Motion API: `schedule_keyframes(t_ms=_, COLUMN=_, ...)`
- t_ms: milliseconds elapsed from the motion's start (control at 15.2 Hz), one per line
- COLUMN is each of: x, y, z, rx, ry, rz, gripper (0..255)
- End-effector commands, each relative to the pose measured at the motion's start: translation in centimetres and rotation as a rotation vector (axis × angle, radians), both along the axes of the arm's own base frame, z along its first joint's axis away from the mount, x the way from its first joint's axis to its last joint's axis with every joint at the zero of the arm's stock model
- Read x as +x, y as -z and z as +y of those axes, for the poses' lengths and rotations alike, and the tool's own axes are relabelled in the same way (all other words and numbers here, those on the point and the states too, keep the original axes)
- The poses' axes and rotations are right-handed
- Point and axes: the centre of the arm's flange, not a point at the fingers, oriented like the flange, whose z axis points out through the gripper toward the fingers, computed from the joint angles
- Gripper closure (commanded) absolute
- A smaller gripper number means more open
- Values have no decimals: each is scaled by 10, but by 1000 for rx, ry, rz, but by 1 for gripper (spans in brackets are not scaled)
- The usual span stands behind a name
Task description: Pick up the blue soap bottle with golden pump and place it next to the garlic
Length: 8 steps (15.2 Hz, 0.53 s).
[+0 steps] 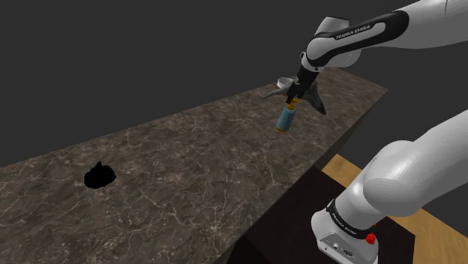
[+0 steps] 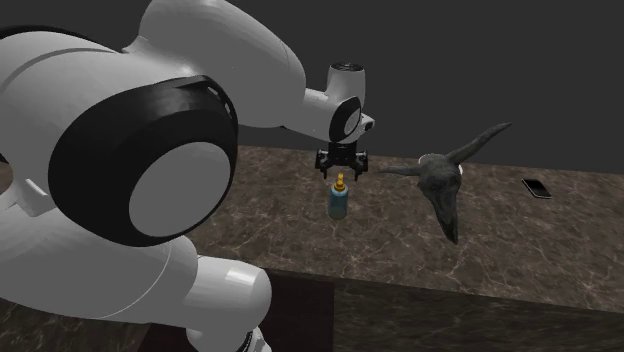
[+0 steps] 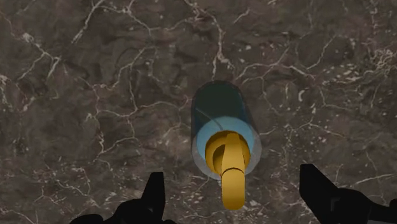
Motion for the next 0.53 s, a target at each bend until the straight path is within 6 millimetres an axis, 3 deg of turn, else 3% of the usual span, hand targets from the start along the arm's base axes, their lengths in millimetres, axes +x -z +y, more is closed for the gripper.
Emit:
schedule_keyframes(t_ms=0, x=0, y=0, z=0, rx=0, ry=0, rz=0, gripper=0)
schedule_keyframes(t_ms=66, x=0, y=0, z=0, rx=0, ry=0, rz=0, gripper=0)
schedule_keyframes(t_ms=132, x=0, y=0, z=0, rx=0, ry=0, rz=0, gripper=255)
schedule_keyframes(t_ms=462, x=0, y=0, z=0, rx=0, ry=0, rz=0, gripper=255)
